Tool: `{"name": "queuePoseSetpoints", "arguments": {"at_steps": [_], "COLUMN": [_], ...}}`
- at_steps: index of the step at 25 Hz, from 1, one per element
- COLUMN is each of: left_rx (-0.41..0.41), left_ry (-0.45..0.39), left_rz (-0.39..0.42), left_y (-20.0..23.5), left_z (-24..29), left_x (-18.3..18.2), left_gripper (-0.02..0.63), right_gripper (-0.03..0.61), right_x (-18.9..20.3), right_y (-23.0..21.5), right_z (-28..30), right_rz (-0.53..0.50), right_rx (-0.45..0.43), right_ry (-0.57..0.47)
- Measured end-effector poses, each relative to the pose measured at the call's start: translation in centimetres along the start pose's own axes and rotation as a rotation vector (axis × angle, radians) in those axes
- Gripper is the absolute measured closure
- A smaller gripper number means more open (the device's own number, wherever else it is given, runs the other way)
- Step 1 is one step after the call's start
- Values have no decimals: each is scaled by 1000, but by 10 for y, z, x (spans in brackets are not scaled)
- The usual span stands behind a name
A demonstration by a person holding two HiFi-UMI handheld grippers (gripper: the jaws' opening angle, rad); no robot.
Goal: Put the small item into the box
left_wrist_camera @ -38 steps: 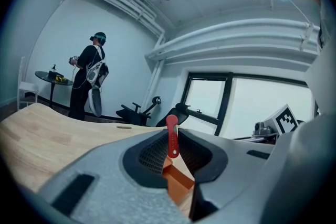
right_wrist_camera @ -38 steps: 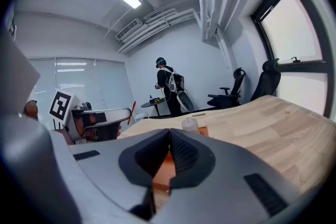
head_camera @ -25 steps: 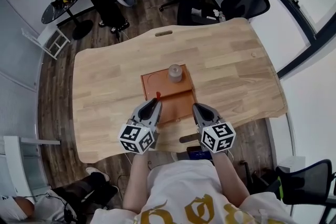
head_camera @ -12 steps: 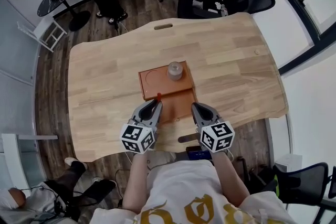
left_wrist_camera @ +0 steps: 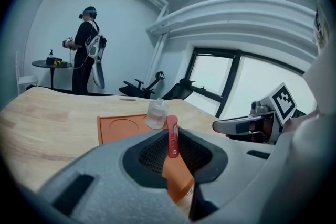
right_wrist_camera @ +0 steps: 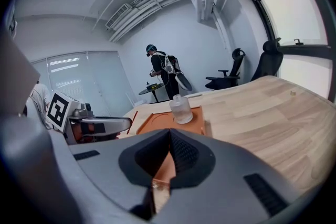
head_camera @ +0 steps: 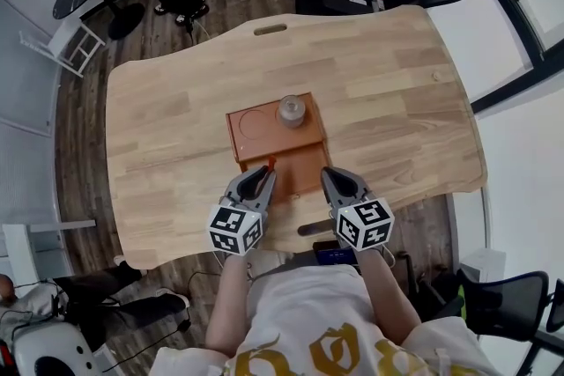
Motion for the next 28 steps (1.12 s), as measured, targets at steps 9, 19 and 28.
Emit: {"name": "queuePoseSetpoints", "arguments": {"at_steps": [9,19,28], "left_rx": [9,36,96], "left_ry": [78,154,243], "left_rz": [0,14,52], "left_y": [8,12,6], "left_z": [15,33,54], "left_x": [26,47,67], "left_gripper": [555,555,555], "right_gripper": [566,566,566], "right_x": [9,19,23], "right_y": [-19,-29,-46], "right_z": [9,21,24], "right_rz": [14,32,37], "right_rx": [24,31,65], "right_ry": [33,66,71]}}
Point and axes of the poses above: the fingertips, and each gripper's own axes: z forward along the fingers, y to its left, x out of its underside, the point moved 1 cm from there along -z, backward along the fingers, and after that the axes turned 10 degrees about -y, right-handed, at the moved point
